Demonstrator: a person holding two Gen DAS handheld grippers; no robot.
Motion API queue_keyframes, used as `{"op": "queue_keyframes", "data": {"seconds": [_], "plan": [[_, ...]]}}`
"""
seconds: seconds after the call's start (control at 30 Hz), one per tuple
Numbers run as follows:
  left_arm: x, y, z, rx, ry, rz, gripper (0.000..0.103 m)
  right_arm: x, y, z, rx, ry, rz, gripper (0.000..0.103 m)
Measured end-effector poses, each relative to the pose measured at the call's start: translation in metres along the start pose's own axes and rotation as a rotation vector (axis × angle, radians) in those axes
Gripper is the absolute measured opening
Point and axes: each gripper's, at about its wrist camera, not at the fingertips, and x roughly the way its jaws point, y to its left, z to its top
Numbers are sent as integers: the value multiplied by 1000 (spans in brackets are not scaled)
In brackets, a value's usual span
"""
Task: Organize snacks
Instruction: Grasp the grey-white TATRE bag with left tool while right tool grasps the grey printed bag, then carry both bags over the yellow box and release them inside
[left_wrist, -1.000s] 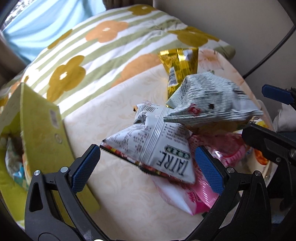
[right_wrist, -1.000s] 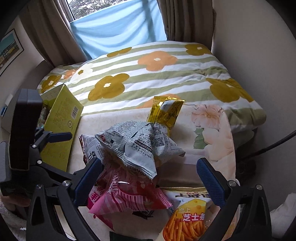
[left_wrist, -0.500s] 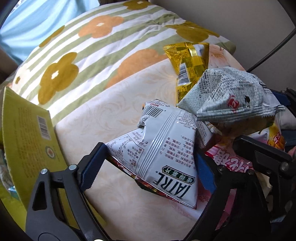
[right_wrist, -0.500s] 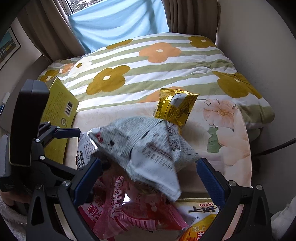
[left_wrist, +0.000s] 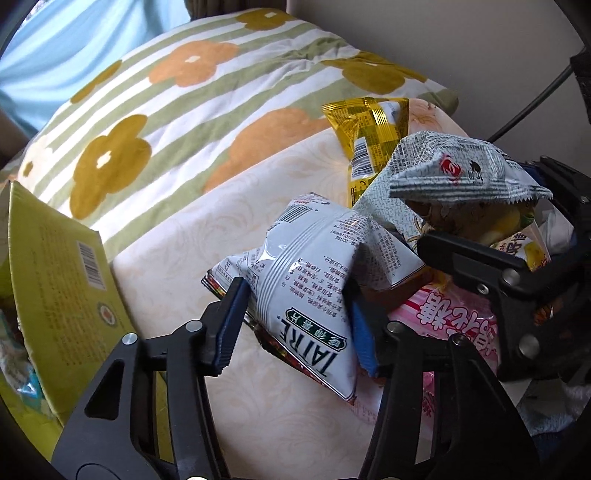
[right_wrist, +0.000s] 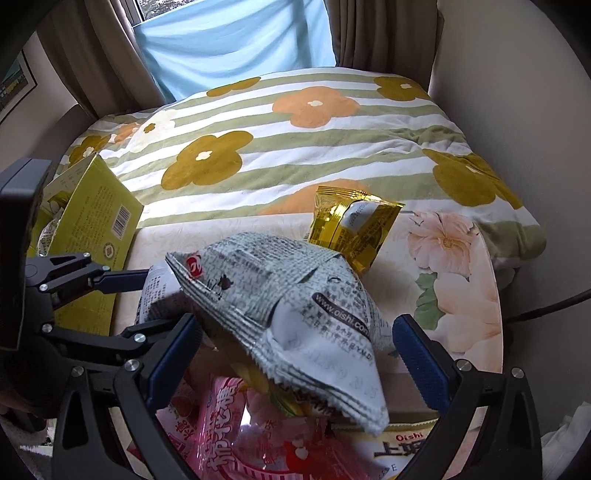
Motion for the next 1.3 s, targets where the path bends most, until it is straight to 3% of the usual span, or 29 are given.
{"op": "queue_keyframes", "data": {"seconds": [0.13,0.27,0.3,0.5,0.87,1.3], "plan": [[-3,1,-3,-2,-4,-4,45,4,2,3,-5,-10,-5,101],[-5,0,-6,-9,0,-9,45,4,6,3,-20,-15,-13,81],[-5,-1,-7,-9,1,-7,44,4,7,4,-25,-18,-14,68],[-13,-3,-12,-20,-11,3,43,-5,13,0,-37,-45,-9,53],[-43,-9,-21,-67,-67,33,43,-45,10,-2,-37,-136,8,51],[-152,-27,-34,-199,-309,94,42,-128,4,7,-77,-264,36,51]]}}
